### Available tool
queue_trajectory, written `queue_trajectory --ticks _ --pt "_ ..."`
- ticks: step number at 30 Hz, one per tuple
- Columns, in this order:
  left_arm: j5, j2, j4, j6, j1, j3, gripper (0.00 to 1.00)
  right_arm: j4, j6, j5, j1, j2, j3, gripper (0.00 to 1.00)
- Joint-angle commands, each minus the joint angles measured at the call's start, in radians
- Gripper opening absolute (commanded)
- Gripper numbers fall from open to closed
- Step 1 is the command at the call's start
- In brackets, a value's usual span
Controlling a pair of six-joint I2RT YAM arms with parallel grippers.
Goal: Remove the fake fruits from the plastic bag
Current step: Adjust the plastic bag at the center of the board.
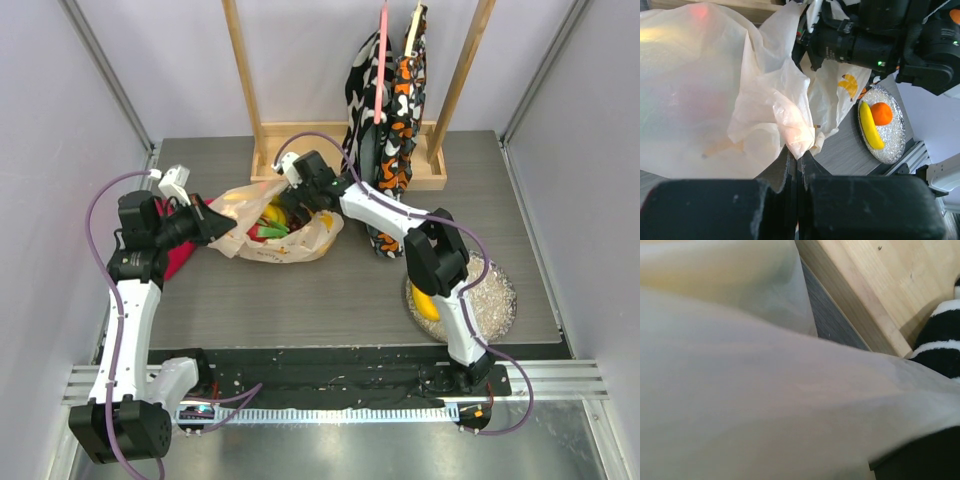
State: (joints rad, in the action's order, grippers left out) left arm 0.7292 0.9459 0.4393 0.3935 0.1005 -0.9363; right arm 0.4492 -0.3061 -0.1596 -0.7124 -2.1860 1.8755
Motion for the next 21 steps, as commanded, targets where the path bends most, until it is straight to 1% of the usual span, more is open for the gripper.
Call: queue_trajectory --ticks 1,4,7,8,10,11,14,15,17,21 --pt "0.03 -0.012 -0.011 0.007 0.005 -0.004 0.0 -0.027 0.019 -0.069 -0.004 -0.023 0.008 0.96" --pt "0.026 -0.004 -0.017 0.008 0.004 -0.006 0.0 -0.027 0.015 -0.081 -0.004 -0.026 -0.021 0.95" --pt "0.024 0.001 -0.024 0.011 0.005 -0.007 0.0 -0.035 0.004 -0.084 -0.004 -0.029 -0.035 0.88" --pt "0.024 0.001 -0.025 0.013 0.005 -0.006 0.0 -0.038 -0.01 -0.072 -0.004 -0.031 -0.035 0.77" --pt "0.022 0.002 -0.03 0.016 0.005 -0.006 0.0 -0.041 -0.028 -0.061 -0.002 -0.032 -0.033 0.61" --pt "0.022 0.001 -0.031 0.018 0.005 -0.006 0.0 -0.043 -0.048 -0.052 -0.002 -0.031 -0.032 0.45" --pt "0.022 -0.001 -0.031 0.019 0.005 -0.004 0.0 -0.027 -0.067 -0.025 -0.007 -0.006 -0.021 0.18" --pt "0.021 -0.002 -0.033 0.019 0.005 -0.004 0.0 -0.021 -0.067 0.009 -0.015 0.008 -0.019 0.02" --pt "0.021 -0.002 -0.034 0.018 0.005 0.001 0.0 0.0 -0.057 0.061 -0.019 0.066 -0.029 0.01" --pt "0.021 -0.002 -0.048 0.025 0.004 0.013 0.0 0.058 -0.045 0.239 -0.044 0.172 -0.071 0.01"
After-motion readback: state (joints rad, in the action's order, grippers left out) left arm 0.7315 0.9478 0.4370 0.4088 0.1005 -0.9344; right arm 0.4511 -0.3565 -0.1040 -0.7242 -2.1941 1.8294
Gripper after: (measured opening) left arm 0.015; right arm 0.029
